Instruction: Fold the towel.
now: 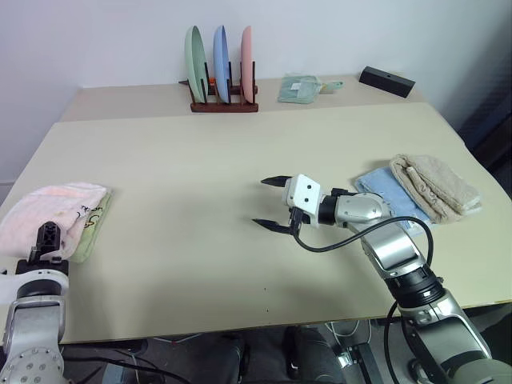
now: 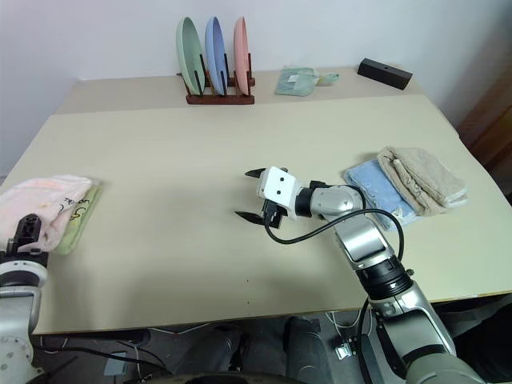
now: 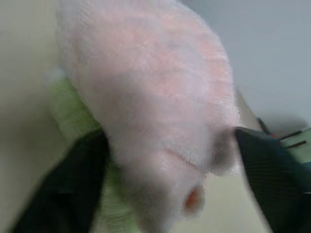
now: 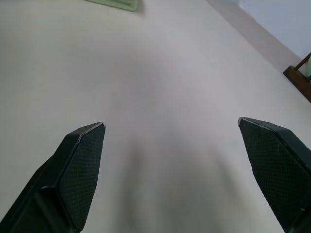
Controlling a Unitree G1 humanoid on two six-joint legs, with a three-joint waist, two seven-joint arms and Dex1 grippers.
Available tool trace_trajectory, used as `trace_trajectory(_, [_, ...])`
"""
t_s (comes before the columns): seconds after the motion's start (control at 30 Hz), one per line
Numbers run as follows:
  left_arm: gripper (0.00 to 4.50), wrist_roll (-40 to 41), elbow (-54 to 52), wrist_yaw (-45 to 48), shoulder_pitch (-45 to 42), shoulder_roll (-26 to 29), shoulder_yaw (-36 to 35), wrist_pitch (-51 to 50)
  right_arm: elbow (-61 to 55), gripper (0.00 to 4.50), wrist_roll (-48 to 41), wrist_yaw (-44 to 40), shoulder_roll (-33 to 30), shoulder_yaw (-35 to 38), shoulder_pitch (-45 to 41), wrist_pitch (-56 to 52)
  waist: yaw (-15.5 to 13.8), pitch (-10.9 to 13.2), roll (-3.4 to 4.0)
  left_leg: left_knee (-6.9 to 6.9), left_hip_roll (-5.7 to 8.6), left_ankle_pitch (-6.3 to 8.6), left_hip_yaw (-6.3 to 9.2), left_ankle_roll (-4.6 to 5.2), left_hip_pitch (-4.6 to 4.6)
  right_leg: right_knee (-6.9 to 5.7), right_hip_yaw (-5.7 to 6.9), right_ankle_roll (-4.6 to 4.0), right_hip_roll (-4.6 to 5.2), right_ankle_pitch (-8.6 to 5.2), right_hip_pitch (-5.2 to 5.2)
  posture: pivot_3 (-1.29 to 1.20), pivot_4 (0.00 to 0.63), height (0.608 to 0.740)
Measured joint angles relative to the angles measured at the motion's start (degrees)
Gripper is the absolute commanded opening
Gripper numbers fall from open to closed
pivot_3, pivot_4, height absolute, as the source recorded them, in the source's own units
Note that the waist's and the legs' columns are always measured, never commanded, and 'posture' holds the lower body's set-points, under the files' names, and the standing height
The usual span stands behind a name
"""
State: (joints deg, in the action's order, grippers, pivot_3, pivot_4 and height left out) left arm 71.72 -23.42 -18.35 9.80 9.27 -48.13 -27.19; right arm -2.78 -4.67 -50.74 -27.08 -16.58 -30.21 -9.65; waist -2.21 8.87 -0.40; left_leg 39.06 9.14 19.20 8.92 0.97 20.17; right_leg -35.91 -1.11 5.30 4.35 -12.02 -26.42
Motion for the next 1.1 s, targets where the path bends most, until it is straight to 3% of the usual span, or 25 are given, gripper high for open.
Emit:
trace_trajectory(0.17, [4.48,1.95,-5.5,5.28,11.94,0.79,2.71,-1.55,0.97,4.5,0.01,-0.25,-0.47,0.15,-0.09,0.63,-0.13,0.02,-0.03,0.0,0.0,0.01,-0.02,0.01,0.01,0.01,-0.02,0.0,0.01,0.0,0.03,0.0,0.15,0.74])
trace_trajectory(0.23, [4.48,0.26,-10.28,10.13,19.1,3.16,7.13,-4.07,1.98,4.5,0.02,-0.34,-1.33,0.85,-0.15,1.45,-0.18,0.04,-0.03,0.0,0.0,0.02,-0.04,0.04,0.01,0.05,-0.03,-0.01,0.02,-0.01,0.06,0.0,0.15,0.74])
trace_trajectory(0.33, [4.48,-4.53,-15.84,15.98,22.35,8.61,13.42,-5.98,4.35,4.5,0.05,-0.28,-3.16,2.69,-0.45,2.04,-0.61,0.06,-0.06,0.01,0.0,0.02,-0.01,0.04,0.02,0.07,0.01,-0.04,0.03,-0.03,0.11,0.0,0.15,0.74])
trace_trajectory(0.47, [4.48,-17.55,-19.86,21.8,13.3,19.63,26.97,-7.22,6.87,4.5,-0.23,0.56,-4.57,6.36,-0.47,2.32,-0.58,0.07,-0.02,-0.02,0.0,0.02,-0.04,0.03,0.0,0.05,0.01,-0.03,0.03,-0.02,0.09,0.0,0.15,0.74])
trace_trajectory(0.73, [4.48,-41.3,-7.86,28.61,-9.04,22.75,47.38,-1.66,6.81,4.5,-6.28,2.3,-5.6,15.68,4.99,-4.51,-0.18,0.07,0.03,-0.28,-0.06,0.01,-0.08,0.03,0.08,0.19,-0.06,-0.02,-0.03,0.0,-0.11,0.0,0.15,0.74])
trace_trajectory(0.9, [4.48,-47.04,3.41,36.78,-13.63,23.27,49.0,4.12,-0.44,4.5,-10.98,2.24,-8.02,20.26,15.91,-11.51,0.0,0.14,0.16,-0.27,-0.06,0.02,-0.06,0.04,0.11,0.32,-0.04,0.01,-0.03,0.03,-0.09,0.0,0.15,0.74])
trace_trajectory(1.1, [4.48,-49.11,6.76,41.0,-15.26,20.7,49.16,6.37,-3.79,4.5,-11.39,3.28,-10.03,22.04,18.37,-12.44,-0.13,0.17,0.21,-0.23,-0.07,0.02,-0.06,0.05,0.1,0.32,-0.03,0.03,-0.02,0.07,-0.05,0.0,0.15,0.74])
